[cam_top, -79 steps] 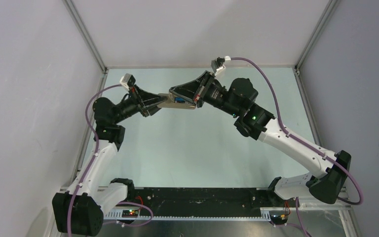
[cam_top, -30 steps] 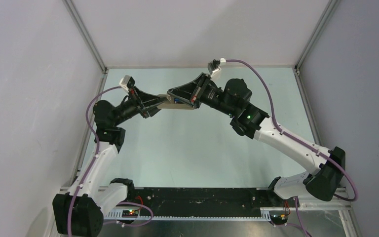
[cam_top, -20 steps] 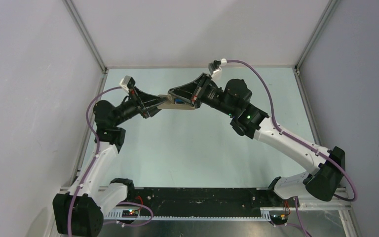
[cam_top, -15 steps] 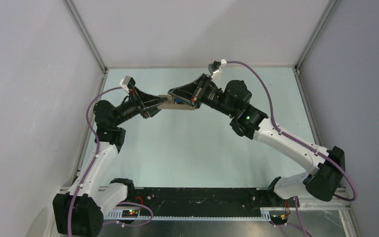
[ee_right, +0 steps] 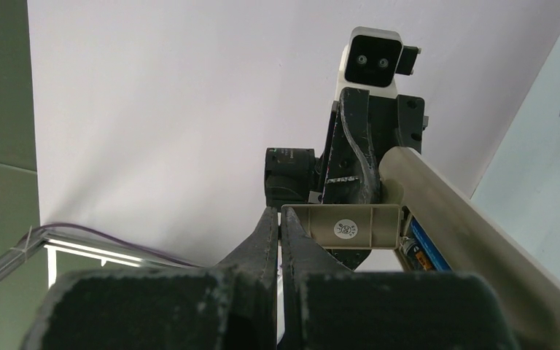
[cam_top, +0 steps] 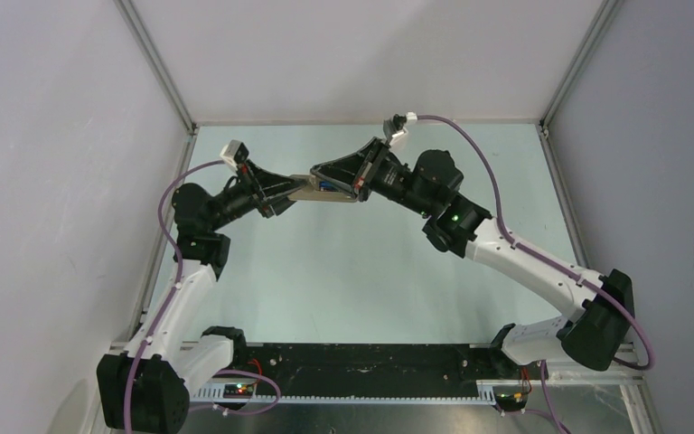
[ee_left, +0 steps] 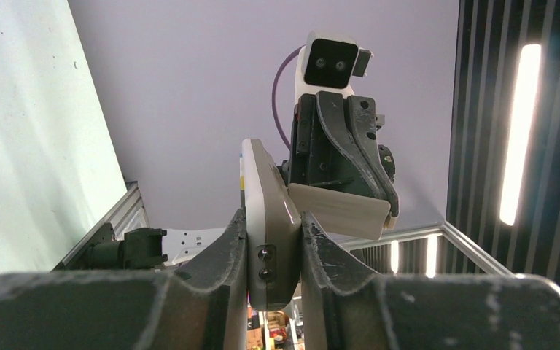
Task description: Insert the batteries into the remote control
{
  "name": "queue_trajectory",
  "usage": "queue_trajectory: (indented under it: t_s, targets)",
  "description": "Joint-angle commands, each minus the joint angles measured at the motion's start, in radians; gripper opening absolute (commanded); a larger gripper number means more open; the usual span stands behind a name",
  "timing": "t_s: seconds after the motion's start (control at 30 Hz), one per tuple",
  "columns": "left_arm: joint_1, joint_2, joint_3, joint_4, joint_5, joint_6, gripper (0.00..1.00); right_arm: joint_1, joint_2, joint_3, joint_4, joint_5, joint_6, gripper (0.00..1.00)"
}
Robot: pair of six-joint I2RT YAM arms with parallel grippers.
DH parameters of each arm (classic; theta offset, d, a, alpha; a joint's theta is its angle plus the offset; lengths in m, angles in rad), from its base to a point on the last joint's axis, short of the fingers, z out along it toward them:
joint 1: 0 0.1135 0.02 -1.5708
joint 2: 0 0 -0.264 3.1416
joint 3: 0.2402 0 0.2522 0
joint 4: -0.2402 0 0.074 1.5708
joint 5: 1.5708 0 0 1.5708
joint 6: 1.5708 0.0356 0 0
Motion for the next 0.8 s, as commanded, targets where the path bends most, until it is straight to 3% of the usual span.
queue_trajectory:
  t_s: [0.0,0.23,0.77]
  targets:
    - [-0.003,-0.03,0.015,0.07,-0.008,-0.017,0.0,-0.013,-0.032,-0.034,-0.007,-0.02,0.014,0.0]
    - [-0.003,-0.029,0.015,0.071,-0.01,-0.017,0.0,-0.025,-0.057,-0.059,-0.01,-0.029,0.037,0.04]
    - [-0.004,-0.025,0.014,0.072,-0.009,-0.013,0.0,-0.036,-0.109,-0.059,-0.197,0.012,0.027,0.12]
